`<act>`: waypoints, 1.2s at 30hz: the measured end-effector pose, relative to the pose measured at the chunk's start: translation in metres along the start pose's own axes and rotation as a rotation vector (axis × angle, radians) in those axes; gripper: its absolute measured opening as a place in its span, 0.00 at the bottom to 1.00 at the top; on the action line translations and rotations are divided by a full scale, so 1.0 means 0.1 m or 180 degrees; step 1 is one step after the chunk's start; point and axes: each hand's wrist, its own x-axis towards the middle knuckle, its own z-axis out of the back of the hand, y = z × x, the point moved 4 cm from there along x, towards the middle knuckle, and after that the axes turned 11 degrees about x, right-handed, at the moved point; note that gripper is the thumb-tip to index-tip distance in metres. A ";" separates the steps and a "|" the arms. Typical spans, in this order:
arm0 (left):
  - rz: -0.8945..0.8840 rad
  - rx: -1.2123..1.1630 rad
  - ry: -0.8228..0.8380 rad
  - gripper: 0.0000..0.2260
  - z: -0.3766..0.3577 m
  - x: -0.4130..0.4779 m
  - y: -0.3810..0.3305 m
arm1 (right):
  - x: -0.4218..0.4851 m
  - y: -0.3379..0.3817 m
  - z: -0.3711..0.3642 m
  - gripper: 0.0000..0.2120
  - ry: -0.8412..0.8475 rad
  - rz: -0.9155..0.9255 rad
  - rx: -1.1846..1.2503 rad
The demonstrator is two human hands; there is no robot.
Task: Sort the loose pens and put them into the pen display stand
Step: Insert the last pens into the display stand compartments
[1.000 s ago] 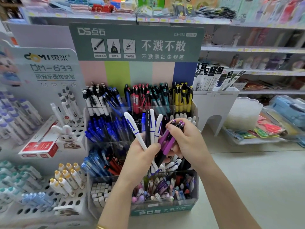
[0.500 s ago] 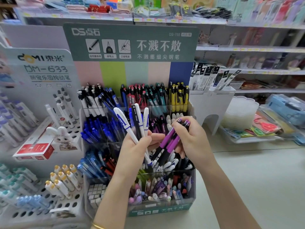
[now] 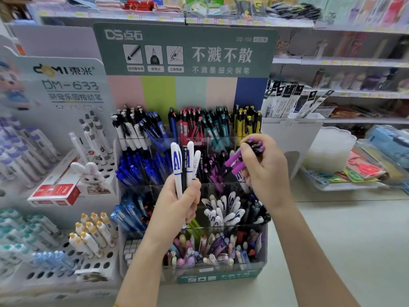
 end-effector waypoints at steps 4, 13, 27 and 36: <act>0.0079 -0.0245 0.0047 0.18 0.02 -0.01 0.06 | 0.16 -0.16 -0.14 0.03 0.0242 0.0187 -0.0749; -0.0089 -0.0081 0.0421 0.13 0.05 -0.03 0.19 | 0.12 -0.40 -0.42 0.09 0.0191 0.1254 -0.3212; -0.0170 -0.0755 0.0849 0.15 0.02 -0.07 0.09 | -0.09 -0.44 -0.33 0.16 -0.0514 0.1470 -0.2630; -0.0027 -0.0573 0.0880 0.09 -0.03 -0.11 0.05 | -0.20 0.01 -0.43 0.09 0.0443 0.0072 0.0009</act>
